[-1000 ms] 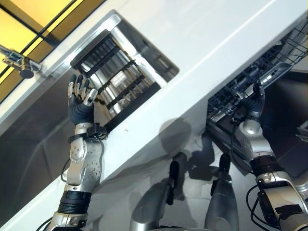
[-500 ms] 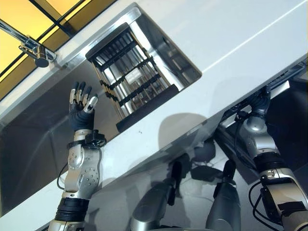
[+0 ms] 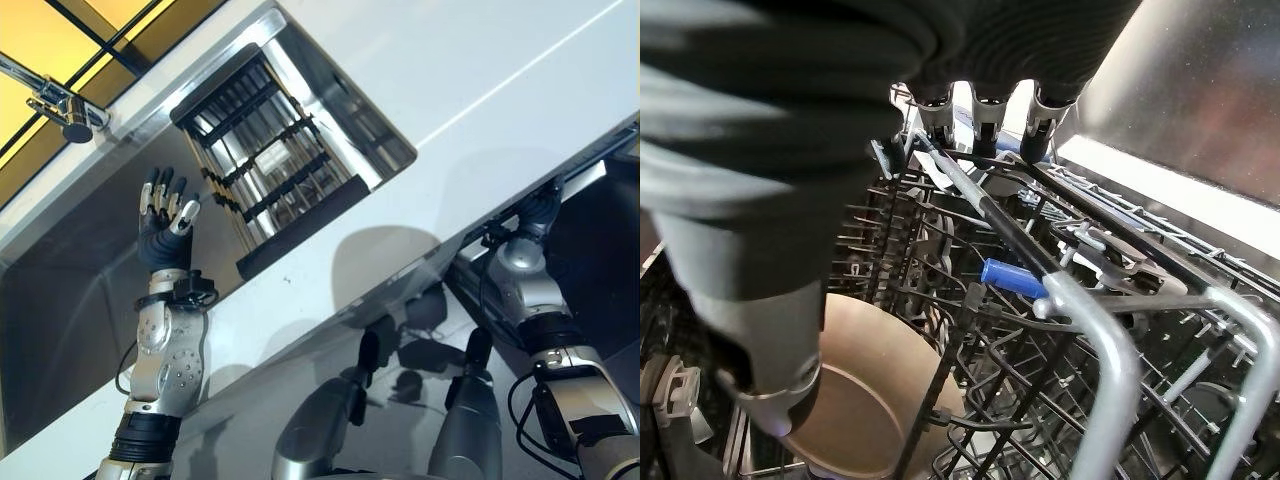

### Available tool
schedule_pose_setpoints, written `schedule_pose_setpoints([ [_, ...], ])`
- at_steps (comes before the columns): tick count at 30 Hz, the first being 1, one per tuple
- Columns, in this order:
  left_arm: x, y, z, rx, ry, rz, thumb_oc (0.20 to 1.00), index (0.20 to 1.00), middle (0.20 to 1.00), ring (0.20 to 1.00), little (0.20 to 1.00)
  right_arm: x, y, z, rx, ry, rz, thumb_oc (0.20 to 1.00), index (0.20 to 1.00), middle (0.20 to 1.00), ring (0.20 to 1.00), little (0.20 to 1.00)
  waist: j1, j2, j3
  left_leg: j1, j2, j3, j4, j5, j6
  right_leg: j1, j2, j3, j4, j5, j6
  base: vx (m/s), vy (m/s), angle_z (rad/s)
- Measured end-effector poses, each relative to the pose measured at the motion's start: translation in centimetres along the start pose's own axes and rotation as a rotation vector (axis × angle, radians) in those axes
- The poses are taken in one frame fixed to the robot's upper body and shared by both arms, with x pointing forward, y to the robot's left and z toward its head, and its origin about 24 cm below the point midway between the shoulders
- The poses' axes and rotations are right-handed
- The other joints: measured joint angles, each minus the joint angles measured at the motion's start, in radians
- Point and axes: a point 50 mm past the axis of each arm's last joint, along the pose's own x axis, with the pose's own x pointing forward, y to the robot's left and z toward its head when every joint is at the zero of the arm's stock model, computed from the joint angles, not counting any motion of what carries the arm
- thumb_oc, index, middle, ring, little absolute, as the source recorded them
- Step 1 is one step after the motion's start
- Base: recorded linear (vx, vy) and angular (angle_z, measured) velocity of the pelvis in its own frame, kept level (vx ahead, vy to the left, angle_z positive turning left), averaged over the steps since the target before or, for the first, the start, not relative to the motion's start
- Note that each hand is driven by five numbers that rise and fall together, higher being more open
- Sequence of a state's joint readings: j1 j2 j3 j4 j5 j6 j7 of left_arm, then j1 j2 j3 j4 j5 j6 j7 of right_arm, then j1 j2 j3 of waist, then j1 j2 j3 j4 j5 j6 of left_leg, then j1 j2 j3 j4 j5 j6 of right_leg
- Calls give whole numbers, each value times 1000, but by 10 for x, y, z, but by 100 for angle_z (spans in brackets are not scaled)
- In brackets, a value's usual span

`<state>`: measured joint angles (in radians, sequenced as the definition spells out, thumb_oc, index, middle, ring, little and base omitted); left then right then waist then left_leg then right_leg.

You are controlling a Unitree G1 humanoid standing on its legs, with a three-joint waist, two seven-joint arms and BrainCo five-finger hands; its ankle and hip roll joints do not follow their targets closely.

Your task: Pick up plates and place into dishwasher.

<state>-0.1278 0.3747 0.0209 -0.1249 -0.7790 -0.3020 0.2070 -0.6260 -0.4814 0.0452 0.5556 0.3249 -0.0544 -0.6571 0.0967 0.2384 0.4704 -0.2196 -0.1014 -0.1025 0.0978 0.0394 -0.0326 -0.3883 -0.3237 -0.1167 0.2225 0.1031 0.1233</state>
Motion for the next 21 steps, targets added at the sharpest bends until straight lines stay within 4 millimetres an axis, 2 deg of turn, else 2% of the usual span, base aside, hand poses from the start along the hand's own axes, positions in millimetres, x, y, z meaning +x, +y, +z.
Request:
schedule_pose_setpoints([
  [10,0,0,1,-3,-8,28,1000,1000,1000,1000,1000,-7,8,5,31,-20,-29,1000,1000,1000,1000,1000,-6,3,-2,1,3,44,-8,3,4,-17,5,28,-1,1,5,-12,-29,-6],
  [15,0,-3,0,-7,-5,24,1000,1000,1000,1000,1000,-10,6,7,50,-41,-41,1000,1000,1000,1000,1000,-32,9,-7,1,4,49,-13,3,5,-18,7,31,-7,3,6,-25,-52,-2],
  [21,2,-5,1,-11,-20,27,1000,1000,1000,1000,1000,-10,-3,2,57,-34,-86,1000,1000,1000,1000,1000,-37,10,-7,1,7,78,-20,2,6,-31,19,57,-20,15,6,-10,-25,-13],
])
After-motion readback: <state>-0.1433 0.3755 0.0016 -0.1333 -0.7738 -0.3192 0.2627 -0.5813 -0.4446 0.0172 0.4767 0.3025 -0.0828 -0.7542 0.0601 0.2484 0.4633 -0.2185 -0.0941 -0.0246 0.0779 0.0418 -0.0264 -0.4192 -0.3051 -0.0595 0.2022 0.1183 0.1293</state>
